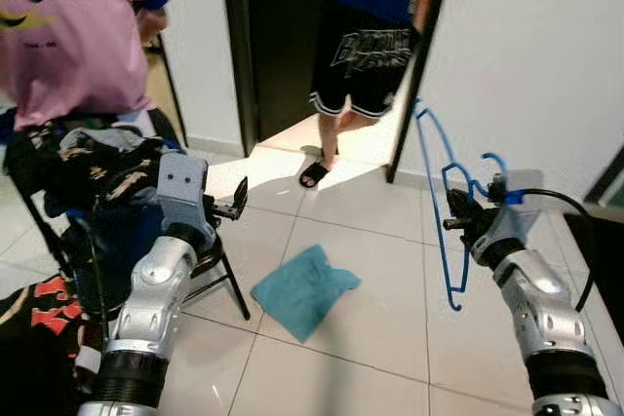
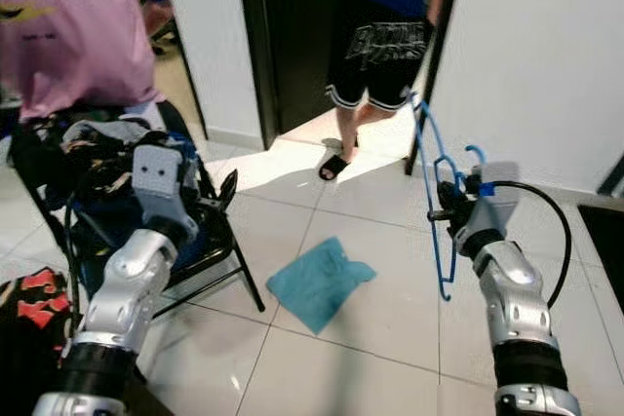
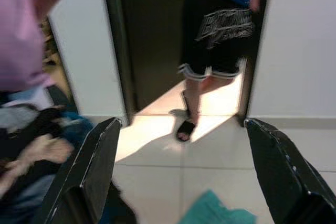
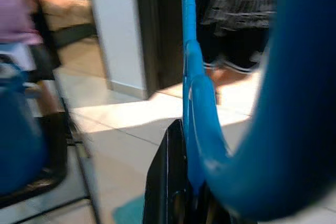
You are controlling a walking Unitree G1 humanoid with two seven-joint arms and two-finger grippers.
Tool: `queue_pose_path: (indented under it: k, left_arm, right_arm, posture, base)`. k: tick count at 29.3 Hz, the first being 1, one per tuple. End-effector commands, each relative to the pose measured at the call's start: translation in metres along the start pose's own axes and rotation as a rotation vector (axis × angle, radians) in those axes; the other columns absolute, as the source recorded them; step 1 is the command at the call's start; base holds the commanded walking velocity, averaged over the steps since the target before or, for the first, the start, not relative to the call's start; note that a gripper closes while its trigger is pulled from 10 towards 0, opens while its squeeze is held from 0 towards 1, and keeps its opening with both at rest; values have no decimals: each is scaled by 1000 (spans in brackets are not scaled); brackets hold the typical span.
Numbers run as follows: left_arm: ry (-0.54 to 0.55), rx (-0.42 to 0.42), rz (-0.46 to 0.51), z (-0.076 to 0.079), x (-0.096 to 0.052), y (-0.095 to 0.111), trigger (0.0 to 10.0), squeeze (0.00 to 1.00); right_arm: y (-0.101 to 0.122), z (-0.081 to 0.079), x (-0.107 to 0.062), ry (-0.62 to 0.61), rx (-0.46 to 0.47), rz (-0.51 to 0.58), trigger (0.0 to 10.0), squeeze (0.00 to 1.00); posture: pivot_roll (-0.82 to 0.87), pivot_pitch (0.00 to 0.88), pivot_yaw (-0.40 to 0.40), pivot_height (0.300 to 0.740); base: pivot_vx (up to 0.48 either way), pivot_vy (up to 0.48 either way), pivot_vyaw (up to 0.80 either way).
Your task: Hang hanger
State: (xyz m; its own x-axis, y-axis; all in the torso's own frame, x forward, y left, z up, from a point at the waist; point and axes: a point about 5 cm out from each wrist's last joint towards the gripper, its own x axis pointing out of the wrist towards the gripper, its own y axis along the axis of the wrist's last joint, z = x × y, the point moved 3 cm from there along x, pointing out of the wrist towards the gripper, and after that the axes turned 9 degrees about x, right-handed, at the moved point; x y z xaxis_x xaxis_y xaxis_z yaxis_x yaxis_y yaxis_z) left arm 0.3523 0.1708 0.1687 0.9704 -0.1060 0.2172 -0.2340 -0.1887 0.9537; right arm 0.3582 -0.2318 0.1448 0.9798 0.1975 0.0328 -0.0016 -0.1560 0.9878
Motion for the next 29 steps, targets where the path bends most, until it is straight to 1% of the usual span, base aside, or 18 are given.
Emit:
queue_pose_path:
  k: [1,8,20,29]
  left_arm:
    - [-3,15,3,-1,-1,1,10000,0]
    - [-4,15,7,-2,0,2,10000,0]
    - [-9,10,17,-1,0,5,10000,0]
    - [-11,10,16,0,1,5,10000,0]
  right_arm:
    - [2,-2,-1,15,-6,9,10000,0]
    - [5,-6,0,41,-12,22,10000,0]
    - [8,-7,0,37,-9,29,10000,0]
    - [9,-8,1,38,-5,31,10000,0]
  posture:
    - [16,0,-2,740]
    - [19,0,0,740]
    - [19,0,1,740]
    - [20,0,1,740]
  base:
    - [296,0,0]
    - [303,0,0]
    - [296,0,0]
    - [411,0,0]
